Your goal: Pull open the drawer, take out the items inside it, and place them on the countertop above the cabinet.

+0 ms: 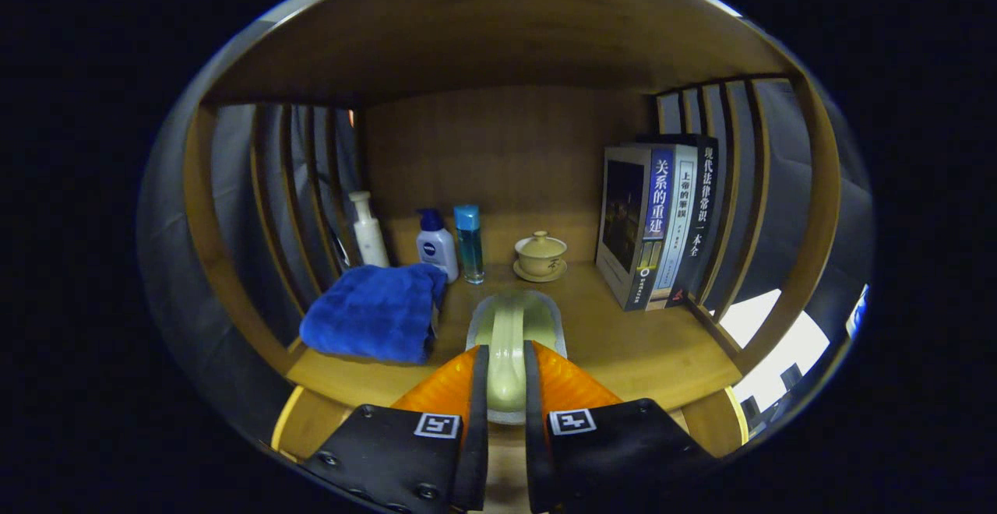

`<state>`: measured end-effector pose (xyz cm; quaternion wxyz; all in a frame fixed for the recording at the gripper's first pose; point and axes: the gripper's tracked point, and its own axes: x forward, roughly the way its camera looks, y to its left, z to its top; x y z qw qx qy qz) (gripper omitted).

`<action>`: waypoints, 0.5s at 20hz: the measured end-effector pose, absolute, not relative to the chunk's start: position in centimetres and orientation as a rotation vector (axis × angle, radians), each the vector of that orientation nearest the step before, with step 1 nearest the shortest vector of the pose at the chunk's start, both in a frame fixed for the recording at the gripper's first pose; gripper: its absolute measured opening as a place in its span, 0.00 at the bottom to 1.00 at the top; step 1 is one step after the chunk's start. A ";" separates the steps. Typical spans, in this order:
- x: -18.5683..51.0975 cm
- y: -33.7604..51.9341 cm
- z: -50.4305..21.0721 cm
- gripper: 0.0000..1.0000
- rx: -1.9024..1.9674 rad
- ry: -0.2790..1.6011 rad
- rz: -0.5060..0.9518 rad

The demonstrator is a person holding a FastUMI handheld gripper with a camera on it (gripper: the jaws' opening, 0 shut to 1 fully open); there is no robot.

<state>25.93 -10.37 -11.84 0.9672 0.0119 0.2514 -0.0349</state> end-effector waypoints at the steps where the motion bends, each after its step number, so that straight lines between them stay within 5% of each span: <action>1: 26.3 -10.5 -12.8 0.28 0.024 0.535 -0.073; 10: 28.0 -12.6 -15.9 0.32 0.027 0.580 -0.124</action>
